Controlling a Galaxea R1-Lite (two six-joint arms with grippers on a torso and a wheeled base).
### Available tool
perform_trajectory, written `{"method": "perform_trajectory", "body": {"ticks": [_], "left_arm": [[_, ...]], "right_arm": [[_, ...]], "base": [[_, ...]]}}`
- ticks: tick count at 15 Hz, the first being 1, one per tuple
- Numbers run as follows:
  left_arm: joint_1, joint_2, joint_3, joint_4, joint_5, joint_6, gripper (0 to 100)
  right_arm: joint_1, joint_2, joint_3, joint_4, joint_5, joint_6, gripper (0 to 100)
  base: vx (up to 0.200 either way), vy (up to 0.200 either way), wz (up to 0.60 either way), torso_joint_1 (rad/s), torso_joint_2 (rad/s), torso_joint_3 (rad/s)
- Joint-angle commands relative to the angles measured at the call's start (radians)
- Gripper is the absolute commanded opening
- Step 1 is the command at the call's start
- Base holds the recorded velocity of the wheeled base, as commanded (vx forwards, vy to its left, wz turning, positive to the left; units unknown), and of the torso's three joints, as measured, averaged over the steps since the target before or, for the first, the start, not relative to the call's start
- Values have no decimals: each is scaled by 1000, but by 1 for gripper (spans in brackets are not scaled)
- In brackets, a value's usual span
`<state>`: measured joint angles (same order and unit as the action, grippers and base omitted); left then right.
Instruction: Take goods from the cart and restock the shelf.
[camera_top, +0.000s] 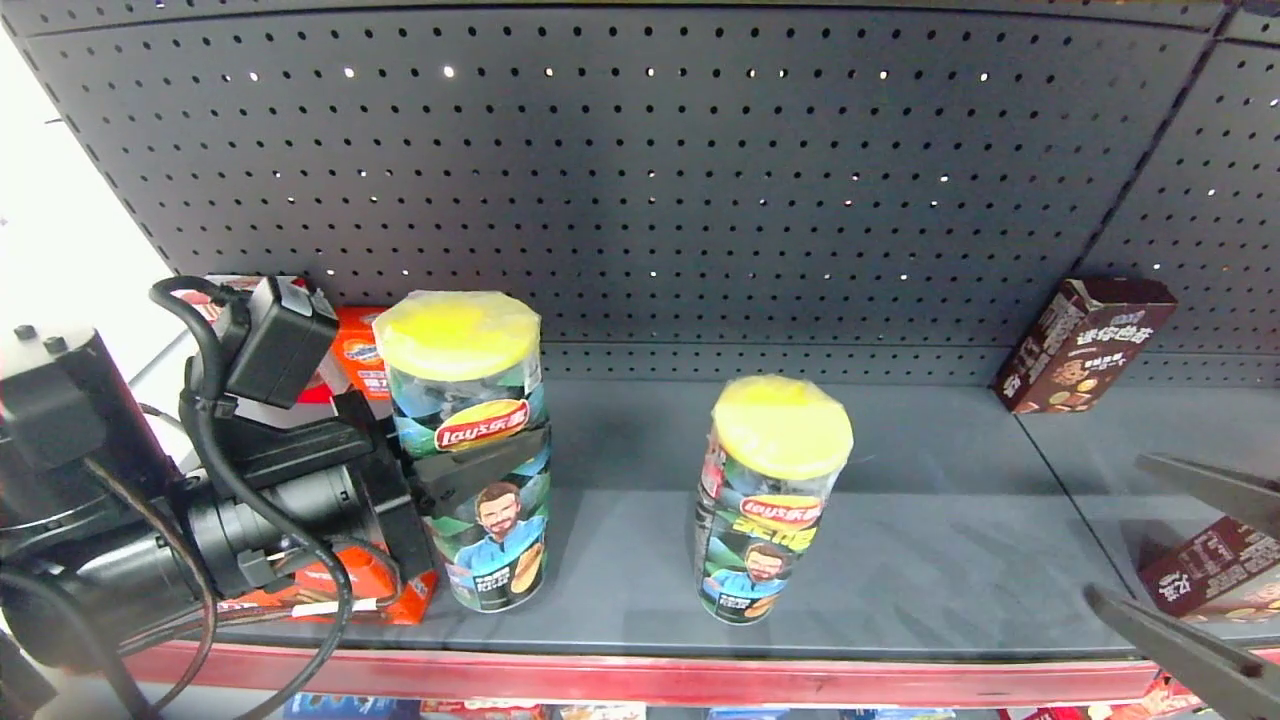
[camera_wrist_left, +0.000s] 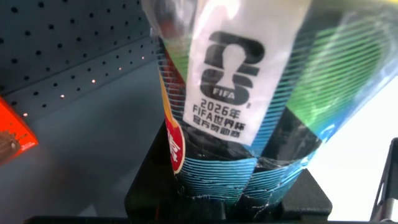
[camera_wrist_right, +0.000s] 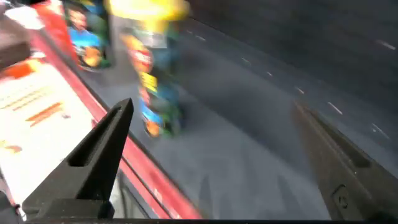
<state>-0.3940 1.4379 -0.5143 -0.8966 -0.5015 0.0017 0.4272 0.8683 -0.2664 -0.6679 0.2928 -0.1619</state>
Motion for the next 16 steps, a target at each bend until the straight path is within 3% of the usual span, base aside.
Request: {"method": "perform_trajectory", "body": {"ticks": [1,3,7,9,10,11,16], "left_arm": [[-6,1,-24,-1,0,-2,0],[-9,1,-49,8,3,-6,0],[-28,1,-44,7,1,-6,0],[-48,1,-43,4,1,-28,0],[-55,1,-46,2,0,-62,0],[-55,1,-44,1,-2,-75,0],[-26,29,-89,1,-6,-83,0]], "right_arm": [[-4,-445,107,291,-193,36,100],[-33,-621,170,424,-291,47,100],[-116,-868,260,625,-386,93,100],[-114,-868,256,637,-426,116,100],[-117,-868,256,636,-438,144,100],[-116,-868,259,628,-451,145,100],[-116,-868,256,634,-452,147,100]], "base": [[0,0,0,0,0,0],[0,0,0,0,0,0],[0,0,0,0,0,0],[0,0,0,0,0,0],[0,0,0,0,0,0],[0,0,0,0,0,0],[0,0,0,0,0,0]]}}
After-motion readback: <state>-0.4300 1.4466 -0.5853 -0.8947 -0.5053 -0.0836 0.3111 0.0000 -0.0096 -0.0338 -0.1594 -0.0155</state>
